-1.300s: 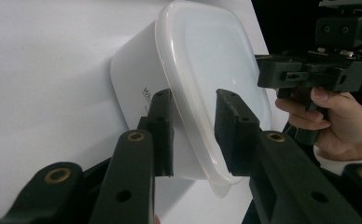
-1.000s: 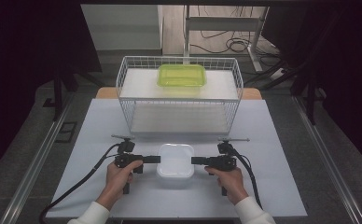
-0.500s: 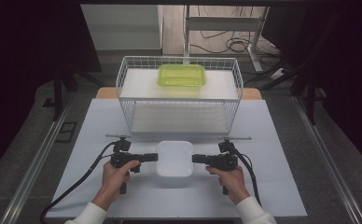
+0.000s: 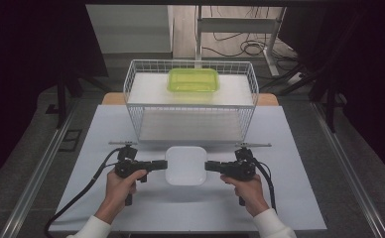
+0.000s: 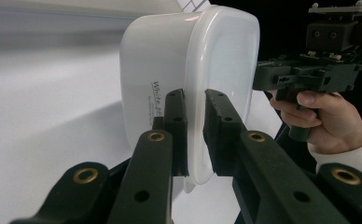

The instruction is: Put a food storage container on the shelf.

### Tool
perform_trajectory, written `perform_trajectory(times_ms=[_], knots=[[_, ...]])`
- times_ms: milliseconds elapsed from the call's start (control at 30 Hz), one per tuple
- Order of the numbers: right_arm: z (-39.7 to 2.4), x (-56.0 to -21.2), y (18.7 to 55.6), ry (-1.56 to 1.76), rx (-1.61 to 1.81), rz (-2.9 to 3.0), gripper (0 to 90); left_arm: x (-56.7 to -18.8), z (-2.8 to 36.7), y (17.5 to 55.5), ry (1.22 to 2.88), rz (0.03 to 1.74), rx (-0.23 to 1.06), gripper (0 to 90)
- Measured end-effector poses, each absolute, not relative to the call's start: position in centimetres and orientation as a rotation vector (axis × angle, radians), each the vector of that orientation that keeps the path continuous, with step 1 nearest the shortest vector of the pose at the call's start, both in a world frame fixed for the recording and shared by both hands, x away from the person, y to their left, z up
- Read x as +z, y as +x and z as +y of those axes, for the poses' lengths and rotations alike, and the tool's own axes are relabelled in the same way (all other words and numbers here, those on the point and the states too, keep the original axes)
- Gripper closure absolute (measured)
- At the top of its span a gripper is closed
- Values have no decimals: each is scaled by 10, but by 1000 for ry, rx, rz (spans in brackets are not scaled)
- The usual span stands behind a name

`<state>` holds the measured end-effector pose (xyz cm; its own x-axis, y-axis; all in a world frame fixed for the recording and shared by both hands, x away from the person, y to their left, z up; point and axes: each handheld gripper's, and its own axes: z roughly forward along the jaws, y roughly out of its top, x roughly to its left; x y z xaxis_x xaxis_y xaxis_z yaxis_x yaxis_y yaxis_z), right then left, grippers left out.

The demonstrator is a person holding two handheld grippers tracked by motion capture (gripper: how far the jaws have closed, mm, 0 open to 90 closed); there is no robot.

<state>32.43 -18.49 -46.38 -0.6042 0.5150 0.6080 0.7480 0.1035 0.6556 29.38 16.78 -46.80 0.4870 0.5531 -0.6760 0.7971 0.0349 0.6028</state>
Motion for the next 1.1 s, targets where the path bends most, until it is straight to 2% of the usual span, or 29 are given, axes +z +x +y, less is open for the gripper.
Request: perform_trajectory(times_ms=[1100], knots=[[-188, -438, 317, -1159, -1627, -2182, 783, -443, 170, 285, 1623, 1112, -221, 795]])
